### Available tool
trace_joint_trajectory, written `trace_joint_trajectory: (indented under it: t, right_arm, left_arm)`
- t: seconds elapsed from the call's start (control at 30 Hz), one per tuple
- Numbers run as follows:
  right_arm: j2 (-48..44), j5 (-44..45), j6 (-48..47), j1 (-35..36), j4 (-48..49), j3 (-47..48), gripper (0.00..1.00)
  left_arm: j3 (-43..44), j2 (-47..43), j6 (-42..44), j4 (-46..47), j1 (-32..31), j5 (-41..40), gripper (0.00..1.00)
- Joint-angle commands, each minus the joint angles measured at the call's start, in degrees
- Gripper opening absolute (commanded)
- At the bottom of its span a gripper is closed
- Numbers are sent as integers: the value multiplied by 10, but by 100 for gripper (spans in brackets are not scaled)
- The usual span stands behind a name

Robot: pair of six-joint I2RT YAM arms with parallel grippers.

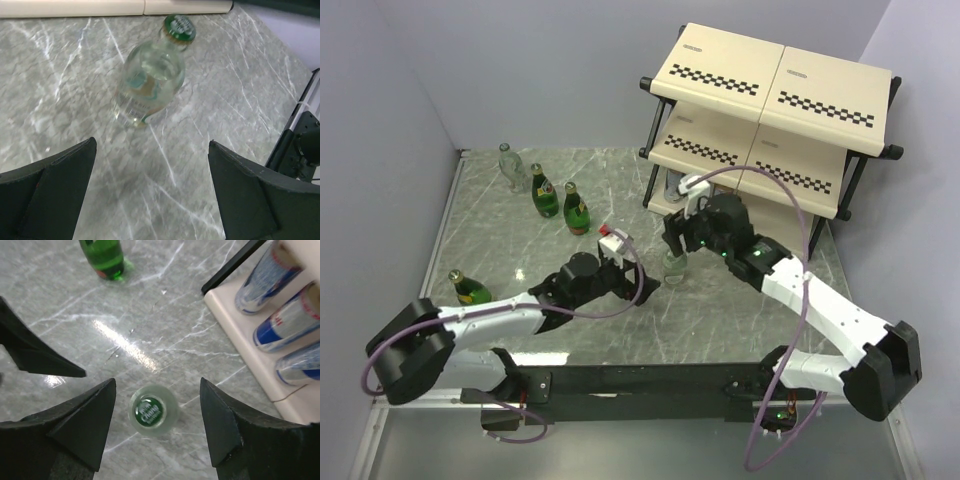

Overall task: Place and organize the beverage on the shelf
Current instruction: Move the drink to the center of the board, then pick up the drink from the center of the board.

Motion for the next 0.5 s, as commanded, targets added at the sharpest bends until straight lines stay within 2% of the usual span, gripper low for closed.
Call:
trace_joint_trajectory:
  t: [0.0, 0.1, 0.23, 0.3, 0.47]
  right_arm:
    - [-49, -71, -20, -44, -45, 39, 74]
    - [-76, -119, -22, -73, -77, 46, 74]
    - [-116, -190, -24, -158, -109, 54, 74]
    - [-140, -241, -34, -182, -129, 55, 74]
    - [-195, -288, -37, -217, -161, 47, 74]
  left_arm:
    - [51, 34, 19, 3, -9, -9, 100]
    - [73, 71, 22, 2, -13, -8, 99]
    - [111, 117, 24, -7, -22, -13, 100]
    - [127, 144, 24, -21, -28, -52, 99]
    - [178, 198, 29, -56, -41, -112, 100]
